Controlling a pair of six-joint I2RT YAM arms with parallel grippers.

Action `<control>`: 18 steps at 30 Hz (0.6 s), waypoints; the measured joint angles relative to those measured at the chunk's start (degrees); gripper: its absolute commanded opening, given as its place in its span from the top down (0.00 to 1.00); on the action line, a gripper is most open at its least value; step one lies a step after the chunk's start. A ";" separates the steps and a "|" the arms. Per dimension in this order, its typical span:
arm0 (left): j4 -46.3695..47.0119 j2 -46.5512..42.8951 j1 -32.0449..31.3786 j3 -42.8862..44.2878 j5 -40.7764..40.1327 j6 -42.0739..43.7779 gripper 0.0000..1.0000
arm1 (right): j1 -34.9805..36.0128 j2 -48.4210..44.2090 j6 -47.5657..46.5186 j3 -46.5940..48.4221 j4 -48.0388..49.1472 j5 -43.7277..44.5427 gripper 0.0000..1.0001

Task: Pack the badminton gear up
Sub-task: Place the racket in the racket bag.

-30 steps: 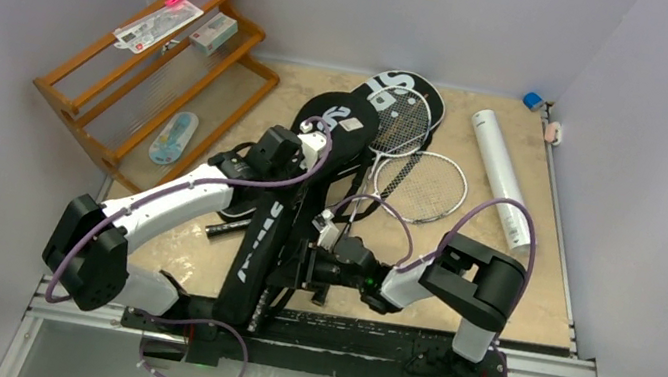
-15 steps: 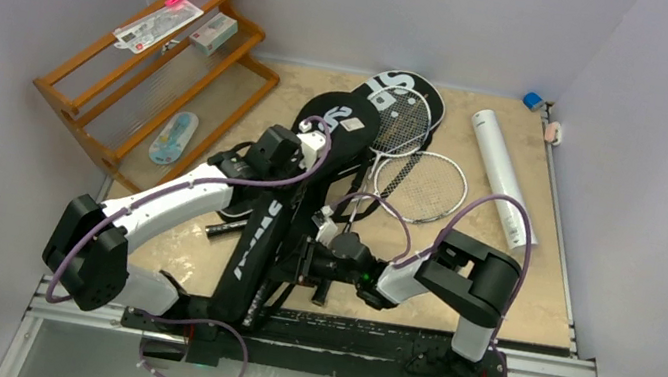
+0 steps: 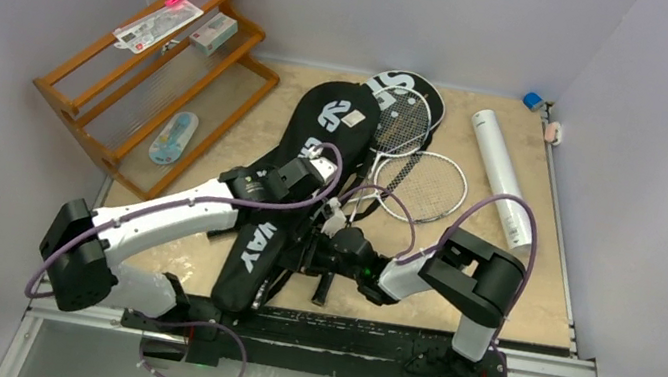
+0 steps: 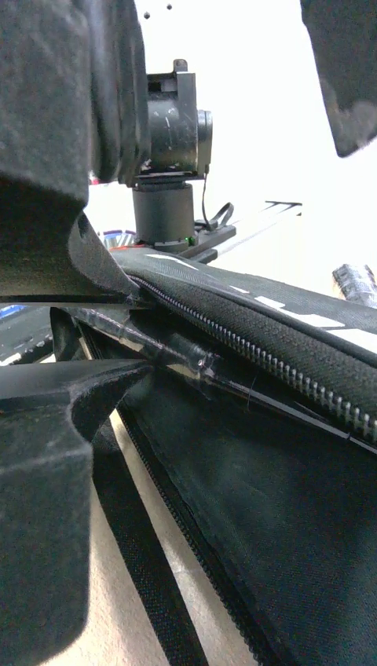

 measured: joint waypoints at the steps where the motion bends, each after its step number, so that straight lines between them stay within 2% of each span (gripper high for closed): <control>1: -0.44 -0.33 -0.50 -0.02 -0.28 -0.61 0.52 | 0.04 0.24 -0.20 0.00 0.46 0.09 0.90; 3: -1.25 -2.78 -1.51 -1.05 -1.49 -2.86 0.56 | 0.02 0.72 -0.63 0.00 1.53 0.26 0.90; 8: -1.70 -8.11 -2.36 -5.68 -1.90 -6.49 0.57 | -0.02 2.16 -1.09 0.00 4.33 0.52 0.90; 18: -1.27 -3.89 -2.84 -8.50 -3.17 -8.76 0.58 | -0.02 2.23 -2.45 0.00 4.48 0.79 0.90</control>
